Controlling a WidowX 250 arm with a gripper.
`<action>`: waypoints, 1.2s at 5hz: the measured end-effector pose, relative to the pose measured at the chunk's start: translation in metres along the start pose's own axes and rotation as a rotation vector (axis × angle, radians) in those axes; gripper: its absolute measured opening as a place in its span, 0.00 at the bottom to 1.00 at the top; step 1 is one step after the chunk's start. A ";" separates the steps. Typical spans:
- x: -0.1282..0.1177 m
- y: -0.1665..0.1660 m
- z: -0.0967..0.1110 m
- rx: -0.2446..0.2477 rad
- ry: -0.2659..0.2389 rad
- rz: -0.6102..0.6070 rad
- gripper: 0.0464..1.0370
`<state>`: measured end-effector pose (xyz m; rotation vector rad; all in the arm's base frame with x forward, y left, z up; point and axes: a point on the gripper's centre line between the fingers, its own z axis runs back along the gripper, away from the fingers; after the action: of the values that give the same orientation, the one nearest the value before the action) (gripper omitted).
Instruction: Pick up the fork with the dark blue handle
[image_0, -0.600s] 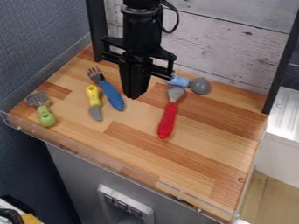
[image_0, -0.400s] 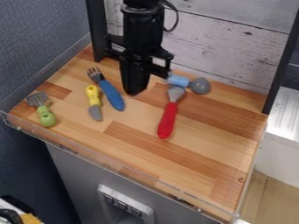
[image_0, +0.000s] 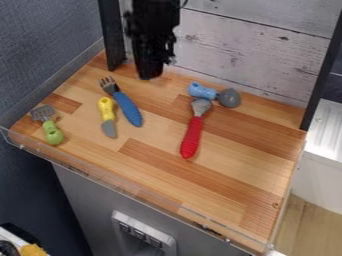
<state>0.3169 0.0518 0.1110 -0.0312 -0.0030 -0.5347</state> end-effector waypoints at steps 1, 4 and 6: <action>0.013 0.027 0.000 0.014 -0.030 -0.233 0.02; 0.017 0.060 -0.006 -0.007 -0.027 -0.633 0.50; 0.003 0.064 -0.009 -0.034 -0.001 -0.347 0.97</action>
<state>0.3519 0.1056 0.1005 -0.0650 -0.0005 -0.8819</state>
